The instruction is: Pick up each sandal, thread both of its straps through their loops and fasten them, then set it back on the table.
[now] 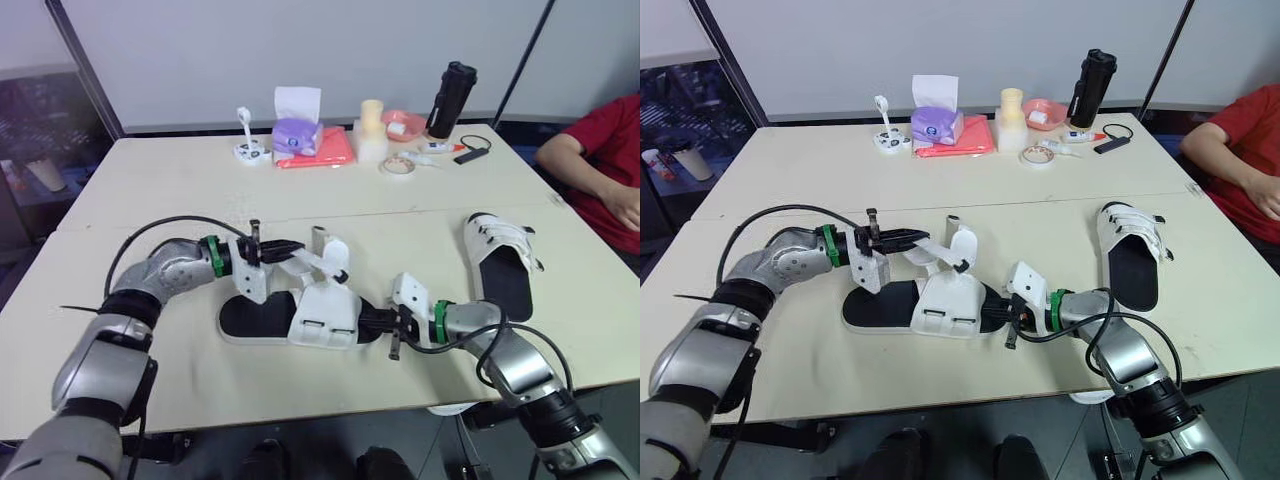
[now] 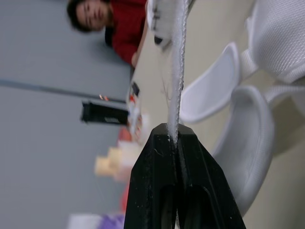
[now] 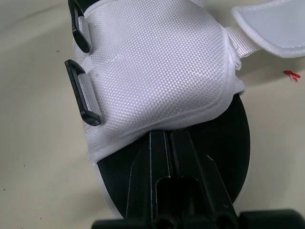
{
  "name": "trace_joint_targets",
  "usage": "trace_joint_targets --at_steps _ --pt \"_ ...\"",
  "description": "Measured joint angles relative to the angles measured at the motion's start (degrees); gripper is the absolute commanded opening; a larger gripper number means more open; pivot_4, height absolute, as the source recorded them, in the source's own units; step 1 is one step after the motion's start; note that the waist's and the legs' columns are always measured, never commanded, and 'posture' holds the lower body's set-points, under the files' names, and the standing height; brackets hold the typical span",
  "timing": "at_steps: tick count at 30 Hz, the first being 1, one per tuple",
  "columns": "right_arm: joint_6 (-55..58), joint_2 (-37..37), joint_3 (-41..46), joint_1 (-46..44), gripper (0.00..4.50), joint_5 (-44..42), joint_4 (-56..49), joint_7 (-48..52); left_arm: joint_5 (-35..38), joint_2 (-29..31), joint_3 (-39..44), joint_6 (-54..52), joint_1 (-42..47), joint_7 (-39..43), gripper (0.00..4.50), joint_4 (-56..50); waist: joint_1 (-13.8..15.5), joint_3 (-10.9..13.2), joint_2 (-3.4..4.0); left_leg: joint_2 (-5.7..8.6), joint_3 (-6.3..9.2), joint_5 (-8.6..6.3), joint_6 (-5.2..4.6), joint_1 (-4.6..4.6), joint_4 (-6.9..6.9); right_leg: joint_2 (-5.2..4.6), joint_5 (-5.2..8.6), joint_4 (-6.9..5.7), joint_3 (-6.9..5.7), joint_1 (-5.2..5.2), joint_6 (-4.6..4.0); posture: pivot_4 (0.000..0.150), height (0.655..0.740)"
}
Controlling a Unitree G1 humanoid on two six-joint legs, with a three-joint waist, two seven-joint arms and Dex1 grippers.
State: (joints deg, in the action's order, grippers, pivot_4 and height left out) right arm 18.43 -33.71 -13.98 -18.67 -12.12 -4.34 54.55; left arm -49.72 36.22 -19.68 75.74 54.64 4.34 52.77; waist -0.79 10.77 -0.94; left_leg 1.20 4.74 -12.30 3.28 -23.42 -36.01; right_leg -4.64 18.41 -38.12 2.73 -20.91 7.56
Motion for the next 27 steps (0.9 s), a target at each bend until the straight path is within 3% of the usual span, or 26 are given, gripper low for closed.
trace_joint_targets --at_steps 6,11,12,14,20,27 --pt "-0.18 -0.02 0.05 -0.09 0.00 0.11 0.23 -0.15 -31.27 4.61 -20.42 -9.60 6.19 -44.20 0.04 -3.26 0.07 0.01 -0.03 0.01 0.01 0.00 0.00 0.00 -0.02 0.00 0.02 -0.04 -0.02 0.01 0.05 0.150 0.7400" --pt "-0.27 0.02 0.02 -0.17 0.00 0.13 0.30 -0.22 -43.94 4.12 -34.98 -20.02 11.80 -70.08 0.04 2.54 0.07 0.02 -0.06 0.02 0.01 0.00 0.00 -0.01 -0.01 0.00 0.05 -0.05 -0.04 -0.01 0.09 0.150 0.7400" --pt "-0.30 0.02 0.03 -0.16 0.00 0.13 0.29 -0.27 -44.91 3.80 -36.55 -21.34 12.61 -73.05 0.28 3.92 0.07 0.02 -0.07 0.02 0.01 0.00 0.00 -0.02 0.00 0.00 0.05 -0.05 -0.04 -0.02 0.09 0.150 0.7400" --pt "-0.33 0.04 0.03 -0.15 0.00 0.13 0.32 -0.41 -45.29 2.92 -38.28 -23.05 13.78 -76.68 0.97 7.01 0.09 0.03 -0.09 0.02 0.00 0.00 0.00 -0.02 -0.01 0.00 0.05 -0.05 -0.04 -0.02 0.09 0.150 0.7400" --pt "-0.81 0.10 0.01 -0.13 0.00 0.13 0.56 -0.86 -41.30 1.93 -39.76 -21.09 15.05 -79.03 3.99 11.44 0.09 0.05 -0.15 0.02 0.00 0.00 0.00 -0.02 -0.01 -0.01 0.05 -0.05 -0.04 -0.01 0.09 0.150 0.7400" --pt "-1.53 0.41 -0.13 -0.22 0.00 0.14 1.12 -1.20 -26.74 4.59 -33.25 -10.30 12.13 -68.45 3.99 11.23 -0.08 0.04 -0.20 0.01 -0.02 0.00 0.00 -0.02 0.01 -0.02 0.04 -0.05 -0.04 -0.03 0.08 0.150 0.7400"
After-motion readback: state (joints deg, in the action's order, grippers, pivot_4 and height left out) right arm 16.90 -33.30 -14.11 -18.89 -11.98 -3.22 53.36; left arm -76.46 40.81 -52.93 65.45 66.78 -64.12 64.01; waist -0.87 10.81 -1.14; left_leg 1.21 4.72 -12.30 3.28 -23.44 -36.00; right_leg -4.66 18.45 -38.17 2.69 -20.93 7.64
